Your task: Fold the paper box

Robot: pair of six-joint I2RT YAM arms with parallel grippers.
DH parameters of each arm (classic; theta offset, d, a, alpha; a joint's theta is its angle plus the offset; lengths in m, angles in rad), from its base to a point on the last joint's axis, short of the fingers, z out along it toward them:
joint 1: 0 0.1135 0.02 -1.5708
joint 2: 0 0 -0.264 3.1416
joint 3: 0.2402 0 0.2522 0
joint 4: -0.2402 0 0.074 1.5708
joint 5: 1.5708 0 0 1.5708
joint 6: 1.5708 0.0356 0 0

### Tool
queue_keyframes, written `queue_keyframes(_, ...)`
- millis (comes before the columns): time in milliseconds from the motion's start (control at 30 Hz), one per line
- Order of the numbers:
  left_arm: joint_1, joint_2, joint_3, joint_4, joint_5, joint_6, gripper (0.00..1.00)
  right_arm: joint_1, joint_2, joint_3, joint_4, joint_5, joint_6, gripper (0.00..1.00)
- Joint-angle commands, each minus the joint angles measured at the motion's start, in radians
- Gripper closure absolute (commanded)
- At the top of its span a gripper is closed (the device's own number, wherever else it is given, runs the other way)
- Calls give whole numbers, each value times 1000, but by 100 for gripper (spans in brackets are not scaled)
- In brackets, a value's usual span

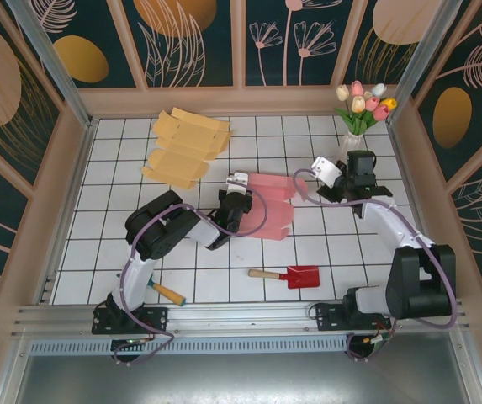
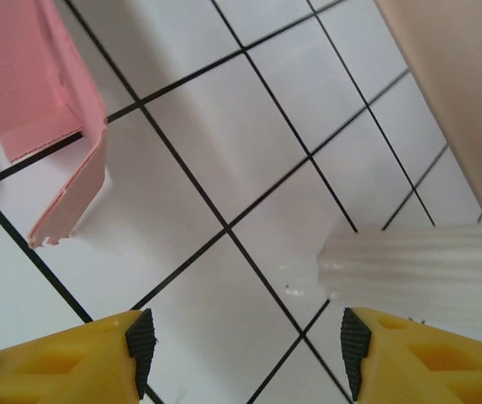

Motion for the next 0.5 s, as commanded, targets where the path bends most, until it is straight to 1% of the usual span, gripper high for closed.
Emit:
queue_keyframes(0, 10, 11, -12, -44, 24, 1, 100, -7, 64, 17, 46, -129, -169, 37)
queue_keyframes(133, 10, 12, -16, -38, 25, 2, 100, -7, 138, 31, 79, -148, -182, 37)
queue_keyframes(267, 11, 12, -16, -36, 28, 4, 100, -7, 191, 47, 75, -205, -184, 37)
queue_keyframes(467, 10, 12, -14, -41, 27, 4, 100, -6, 234, 56, 101, -215, -179, 37)
